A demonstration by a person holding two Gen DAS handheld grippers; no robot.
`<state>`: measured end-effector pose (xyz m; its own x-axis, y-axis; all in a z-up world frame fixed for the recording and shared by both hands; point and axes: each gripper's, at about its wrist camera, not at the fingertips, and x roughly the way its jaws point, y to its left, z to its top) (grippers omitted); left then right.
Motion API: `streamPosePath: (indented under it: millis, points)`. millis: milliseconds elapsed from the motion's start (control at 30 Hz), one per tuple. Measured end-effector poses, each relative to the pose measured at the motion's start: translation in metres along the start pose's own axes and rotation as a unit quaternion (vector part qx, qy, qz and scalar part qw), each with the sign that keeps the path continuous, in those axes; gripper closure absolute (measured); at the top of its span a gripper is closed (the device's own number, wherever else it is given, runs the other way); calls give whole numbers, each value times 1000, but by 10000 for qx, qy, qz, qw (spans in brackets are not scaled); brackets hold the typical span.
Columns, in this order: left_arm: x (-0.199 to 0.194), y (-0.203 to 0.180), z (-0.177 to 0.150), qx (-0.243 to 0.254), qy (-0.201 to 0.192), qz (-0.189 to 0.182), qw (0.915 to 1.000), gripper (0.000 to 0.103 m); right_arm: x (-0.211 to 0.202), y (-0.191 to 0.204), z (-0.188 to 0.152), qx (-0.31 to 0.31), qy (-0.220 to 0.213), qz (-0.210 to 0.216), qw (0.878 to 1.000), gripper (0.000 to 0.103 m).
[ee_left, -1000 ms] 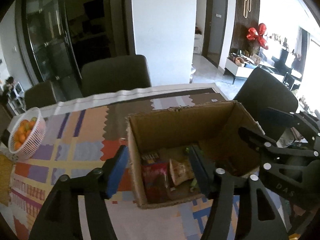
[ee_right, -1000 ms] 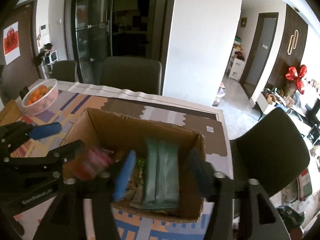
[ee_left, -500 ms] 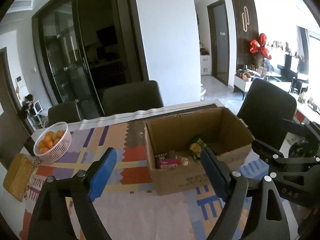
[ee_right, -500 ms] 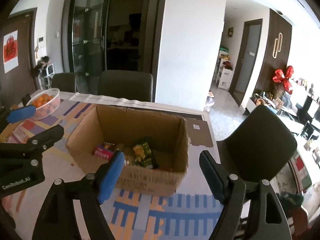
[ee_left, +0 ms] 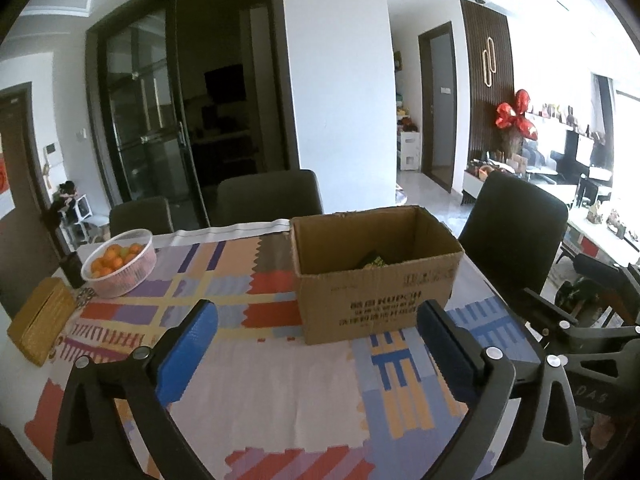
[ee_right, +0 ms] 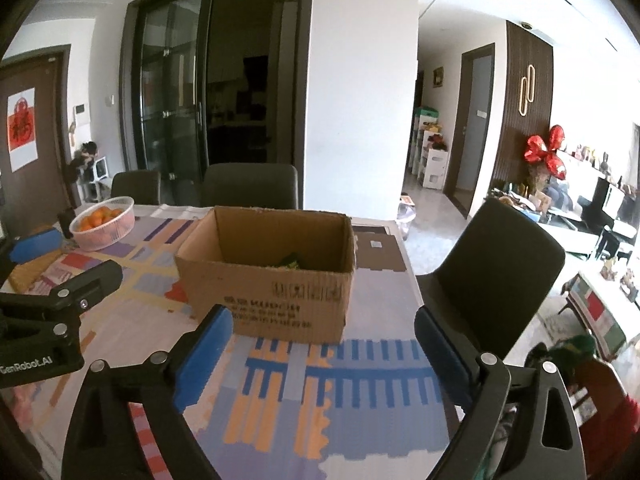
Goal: Organize snacks
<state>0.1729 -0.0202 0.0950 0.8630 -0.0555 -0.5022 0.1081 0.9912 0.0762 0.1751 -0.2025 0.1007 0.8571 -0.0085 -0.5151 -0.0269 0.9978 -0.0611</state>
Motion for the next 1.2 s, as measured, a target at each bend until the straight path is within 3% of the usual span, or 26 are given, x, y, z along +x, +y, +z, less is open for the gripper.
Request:
streamPosePath:
  millis: [500,1200]
  points:
    - [-63,-8,-46,-48,-23,-44,10000,0,-66,2,-53,165,-89,0,9998,10]
    - [-88,-9,-74,-55,-110,-25,9999,0,-95,3,-85,316,-163,88,9993,10]
